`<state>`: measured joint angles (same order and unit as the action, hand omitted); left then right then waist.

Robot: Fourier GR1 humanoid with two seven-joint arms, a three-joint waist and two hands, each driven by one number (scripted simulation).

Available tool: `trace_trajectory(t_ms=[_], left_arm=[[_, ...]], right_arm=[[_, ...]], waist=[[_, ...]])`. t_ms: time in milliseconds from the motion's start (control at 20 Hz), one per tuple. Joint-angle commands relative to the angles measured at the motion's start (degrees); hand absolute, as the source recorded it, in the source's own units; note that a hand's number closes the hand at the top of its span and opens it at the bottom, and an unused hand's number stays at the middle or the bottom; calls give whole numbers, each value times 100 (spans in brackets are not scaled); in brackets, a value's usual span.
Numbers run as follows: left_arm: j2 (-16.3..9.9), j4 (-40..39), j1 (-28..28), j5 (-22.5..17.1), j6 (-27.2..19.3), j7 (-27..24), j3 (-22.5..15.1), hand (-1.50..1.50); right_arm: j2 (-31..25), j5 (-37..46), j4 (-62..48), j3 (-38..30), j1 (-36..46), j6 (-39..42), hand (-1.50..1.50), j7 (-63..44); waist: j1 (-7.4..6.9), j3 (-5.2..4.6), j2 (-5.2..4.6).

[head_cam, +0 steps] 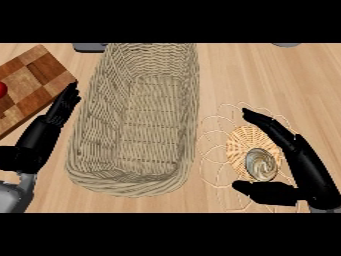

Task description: Pick the cupcake from the placemat and place it in the basket

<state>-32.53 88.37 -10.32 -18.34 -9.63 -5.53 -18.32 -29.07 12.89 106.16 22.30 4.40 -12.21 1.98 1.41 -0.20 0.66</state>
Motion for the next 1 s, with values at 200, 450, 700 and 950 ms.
trace_trajectory(t_ms=[200,450,700,950], left_arm=[[58,-19,133,113,-32,-29,-26,0],[60,218,-68,114,-12,213,-7,0],[115,203,-146,17,205,403,125,0],[277,198,129,351,209,108,178,0]], right_arm=[[-1922,1027,1162,-487,371,1241,-150,-2427],[-2696,-549,1800,-817,665,2988,-150,-3518],[-3018,-1975,2317,-1412,546,3780,-150,-4161],[-3428,-3192,2532,-2875,210,4334,-150,-4402]], waist=[[40,-26,4],[-71,-8,-27],[-72,11,-44],[-67,16,-41]])
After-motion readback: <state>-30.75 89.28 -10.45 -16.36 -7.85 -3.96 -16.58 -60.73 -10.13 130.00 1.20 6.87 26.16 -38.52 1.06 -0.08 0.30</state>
